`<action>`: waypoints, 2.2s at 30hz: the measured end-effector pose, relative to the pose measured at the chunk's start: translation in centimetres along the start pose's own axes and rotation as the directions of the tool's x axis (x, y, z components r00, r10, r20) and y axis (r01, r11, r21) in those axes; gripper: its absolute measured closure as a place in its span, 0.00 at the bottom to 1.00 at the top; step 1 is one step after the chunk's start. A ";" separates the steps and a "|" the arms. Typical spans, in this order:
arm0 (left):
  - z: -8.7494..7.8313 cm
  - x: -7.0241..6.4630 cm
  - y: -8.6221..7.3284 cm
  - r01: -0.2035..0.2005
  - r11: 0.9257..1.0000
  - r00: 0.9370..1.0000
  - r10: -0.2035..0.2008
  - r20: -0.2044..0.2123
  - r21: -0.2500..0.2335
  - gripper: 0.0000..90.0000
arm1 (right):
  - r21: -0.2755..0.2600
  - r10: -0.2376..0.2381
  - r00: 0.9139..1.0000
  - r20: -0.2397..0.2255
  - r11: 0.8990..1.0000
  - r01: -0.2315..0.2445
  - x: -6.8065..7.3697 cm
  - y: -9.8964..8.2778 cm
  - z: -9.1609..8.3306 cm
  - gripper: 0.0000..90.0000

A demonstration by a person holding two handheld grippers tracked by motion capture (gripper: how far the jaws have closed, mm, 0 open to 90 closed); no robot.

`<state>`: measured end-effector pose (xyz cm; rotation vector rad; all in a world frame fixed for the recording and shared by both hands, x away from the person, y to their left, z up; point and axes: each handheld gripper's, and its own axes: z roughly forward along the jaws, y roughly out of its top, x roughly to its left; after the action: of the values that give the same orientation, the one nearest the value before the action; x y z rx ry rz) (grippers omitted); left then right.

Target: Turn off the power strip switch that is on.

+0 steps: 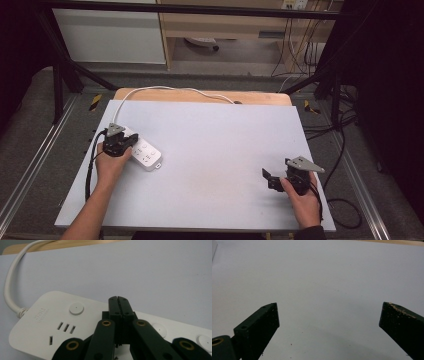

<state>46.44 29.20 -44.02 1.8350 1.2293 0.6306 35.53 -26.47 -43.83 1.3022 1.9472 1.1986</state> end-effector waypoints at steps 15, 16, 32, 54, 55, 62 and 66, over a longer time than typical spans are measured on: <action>-0.1 0.2 -0.1 0.026 1.000 1.000 -0.026 0.015 -0.004 1.00 | 0.007 -0.004 1.000 -0.002 1.000 0.004 0.1 0.0 0.1 0.04; -0.1 0.2 -0.1 0.023 1.000 1.000 -0.023 0.013 -0.006 1.00 | 0.007 -0.004 1.000 -0.003 1.000 0.004 0.1 0.0 0.1 0.04; -0.1 0.2 -0.2 0.047 0.999 0.999 -0.047 0.012 -0.004 1.00 | 0.008 -0.004 1.000 -0.005 1.000 0.004 0.1 0.0 0.1 0.04; 0.0 0.1 -0.5 0.061 0.998 0.998 -0.061 0.008 -0.018 1.00 | 0.012 -0.002 1.000 -0.006 1.000 0.002 0.1 -0.1 0.1 0.03; 0.0 0.1 -0.5 0.066 0.998 0.998 -0.065 0.010 -0.019 1.00 | 0.014 -0.001 1.000 -0.006 1.000 0.001 0.1 -0.1 0.1 0.03; 0.0 0.1 -0.4 0.062 0.998 0.998 -0.062 0.023 -0.013 1.00 | 0.012 -0.002 1.000 -0.006 1.000 0.002 0.1 0.0 0.1 0.03; 0.0 0.2 -0.2 0.065 0.998 0.998 -0.064 0.028 -0.005 1.00 | 0.013 -0.006 1.000 -0.002 1.000 0.006 0.0 -0.1 0.2 0.03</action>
<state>46.43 29.36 -44.22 1.7862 1.2621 0.5708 35.62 -26.43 -43.98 1.3010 1.9626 1.1862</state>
